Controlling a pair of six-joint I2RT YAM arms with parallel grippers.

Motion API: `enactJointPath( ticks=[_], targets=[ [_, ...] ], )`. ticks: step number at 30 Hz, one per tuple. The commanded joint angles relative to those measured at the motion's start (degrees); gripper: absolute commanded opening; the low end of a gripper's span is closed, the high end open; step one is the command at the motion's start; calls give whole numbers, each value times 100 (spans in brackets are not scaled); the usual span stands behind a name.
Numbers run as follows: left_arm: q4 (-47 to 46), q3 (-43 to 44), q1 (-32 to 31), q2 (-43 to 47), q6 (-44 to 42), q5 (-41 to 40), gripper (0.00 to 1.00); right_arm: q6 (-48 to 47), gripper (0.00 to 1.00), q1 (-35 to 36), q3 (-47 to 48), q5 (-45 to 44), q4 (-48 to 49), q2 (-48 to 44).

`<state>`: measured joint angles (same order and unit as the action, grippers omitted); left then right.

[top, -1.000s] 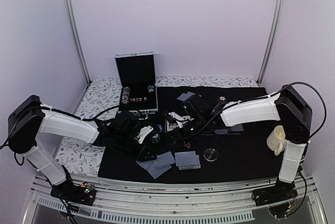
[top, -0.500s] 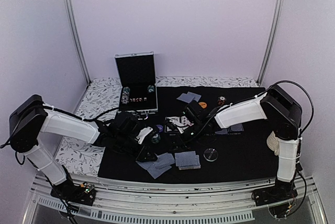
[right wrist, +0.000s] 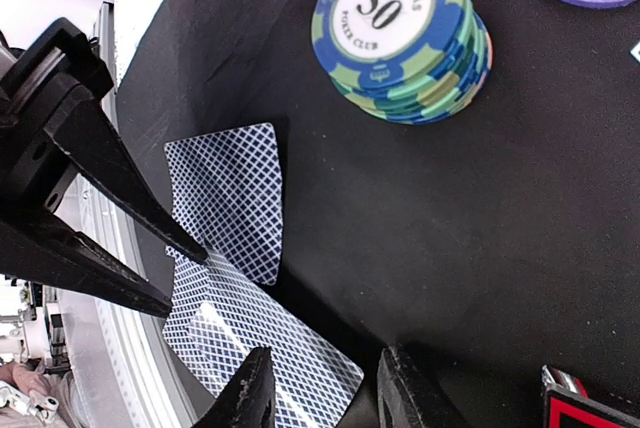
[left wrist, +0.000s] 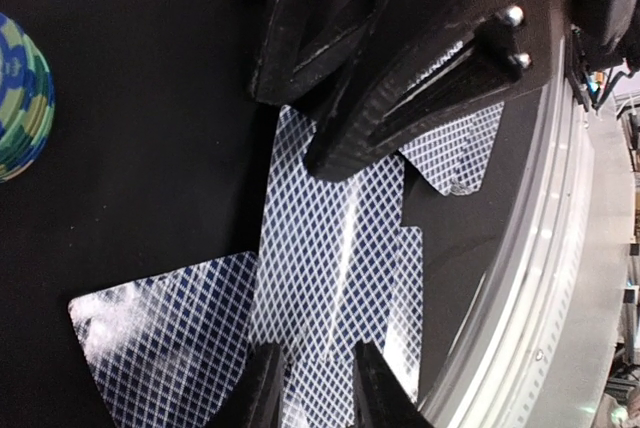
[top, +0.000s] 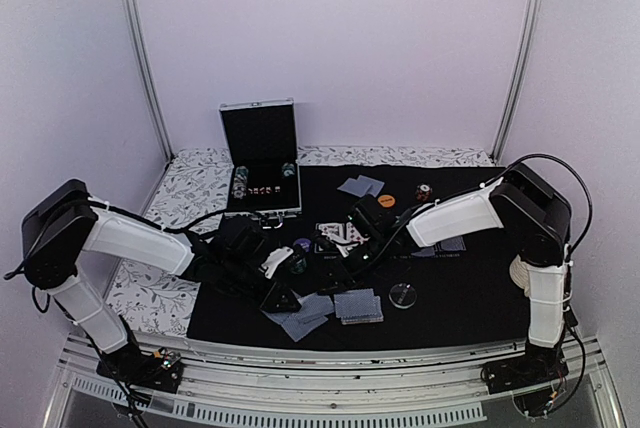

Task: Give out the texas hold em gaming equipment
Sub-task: Pick up the poker card from the face-down deck piles.

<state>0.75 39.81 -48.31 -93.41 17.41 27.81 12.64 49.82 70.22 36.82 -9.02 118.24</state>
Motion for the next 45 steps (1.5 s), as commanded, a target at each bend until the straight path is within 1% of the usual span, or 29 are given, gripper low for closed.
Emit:
enactJointPath(
  ticks=[1, 3, 9, 16, 18, 22, 23, 27, 32, 37, 45],
  targets=[
    [-9, 92, 84, -30, -81, -51, 26, 54, 37, -4, 151, 169, 142, 143],
    [12, 113, 84, 22, -101, -65, 27, 46, 36, -10, 164, 216, 152, 154],
    [82, 84, 82, 31, -167, -187, 27, 28, 24, -47, 155, 536, 268, 165],
    [22, 18, 81, -11, -141, -151, 27, 45, 23, -70, 230, 744, 272, 295],
    [21, 19, 82, -19, -149, -141, 27, 36, 20, -72, 253, 815, 265, 341],
    [12, 18, 79, -72, -164, -107, 26, 29, 5, -71, 282, 914, 276, 367],
    [6, 18, 79, -97, -158, -101, 26, 21, 4, -72, 282, 956, 276, 360],
    [-13, 13, 84, -106, -143, -46, 26, 14, 2, -77, 268, 980, 278, 277],
    [-7, 48, 91, 95, -101, 97, 26, -8, 2, -130, 197, 981, 271, 24],
    [100, 107, 85, 578, -69, 219, 27, 14, 2, -135, 114, 1024, 277, -348],
    [471, 267, 87, 1306, -196, 174, 29, 62, 2, -152, -19, 1045, 223, -823]
  ],
)
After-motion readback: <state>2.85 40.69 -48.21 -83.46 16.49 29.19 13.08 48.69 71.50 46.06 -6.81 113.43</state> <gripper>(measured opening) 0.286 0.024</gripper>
